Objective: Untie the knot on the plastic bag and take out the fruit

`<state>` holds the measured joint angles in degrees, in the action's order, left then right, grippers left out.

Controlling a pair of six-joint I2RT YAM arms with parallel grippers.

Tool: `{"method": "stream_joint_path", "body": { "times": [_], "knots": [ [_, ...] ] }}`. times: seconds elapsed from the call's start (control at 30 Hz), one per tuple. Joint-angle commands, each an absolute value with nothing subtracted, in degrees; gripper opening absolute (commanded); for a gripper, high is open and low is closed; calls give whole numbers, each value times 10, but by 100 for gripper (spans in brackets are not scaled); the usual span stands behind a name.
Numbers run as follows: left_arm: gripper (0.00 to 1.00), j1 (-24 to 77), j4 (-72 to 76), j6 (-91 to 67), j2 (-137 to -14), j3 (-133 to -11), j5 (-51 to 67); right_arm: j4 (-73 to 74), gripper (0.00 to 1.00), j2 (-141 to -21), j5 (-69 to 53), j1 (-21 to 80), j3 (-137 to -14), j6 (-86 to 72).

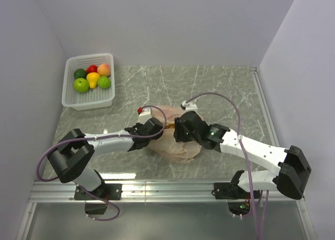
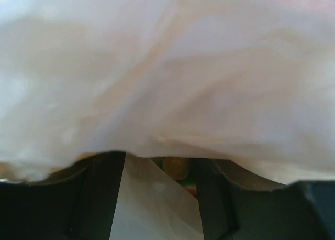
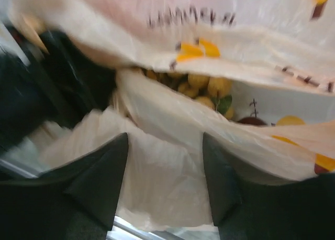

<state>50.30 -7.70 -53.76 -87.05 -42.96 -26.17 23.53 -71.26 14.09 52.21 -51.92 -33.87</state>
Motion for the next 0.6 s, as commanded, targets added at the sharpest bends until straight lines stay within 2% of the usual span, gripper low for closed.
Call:
{"method": "stream_joint_path", "body": {
  "times": [0.0, 0.03, 0.07, 0.13, 0.23, 0.4, 0.57],
  "knots": [
    [59, 490, -54, -554, -860, -424, -252, 228, 51, -677, 112, 550, -494, -322],
    [59, 486, -49, -556, -860, -424, -251, 232, 46, -668, 104, 553, -463, -329],
    [59, 483, -47, -558, -861, -423, -250, 243, 34, -659, 99, 555, -444, -337],
    [59, 471, -41, -562, -860, -418, -243, 248, 21, -632, 89, 561, -381, -370],
    [60, 458, -32, -565, -858, -413, -233, 242, 12, -595, 80, 564, -297, -428],
    [61, 440, 13, -572, -845, -396, -192, 162, 12, -555, 95, 563, -207, -490],
    [64, 422, 93, -564, -817, -359, -106, 64, 16, -608, 112, 559, -192, -476]
  ]
}}
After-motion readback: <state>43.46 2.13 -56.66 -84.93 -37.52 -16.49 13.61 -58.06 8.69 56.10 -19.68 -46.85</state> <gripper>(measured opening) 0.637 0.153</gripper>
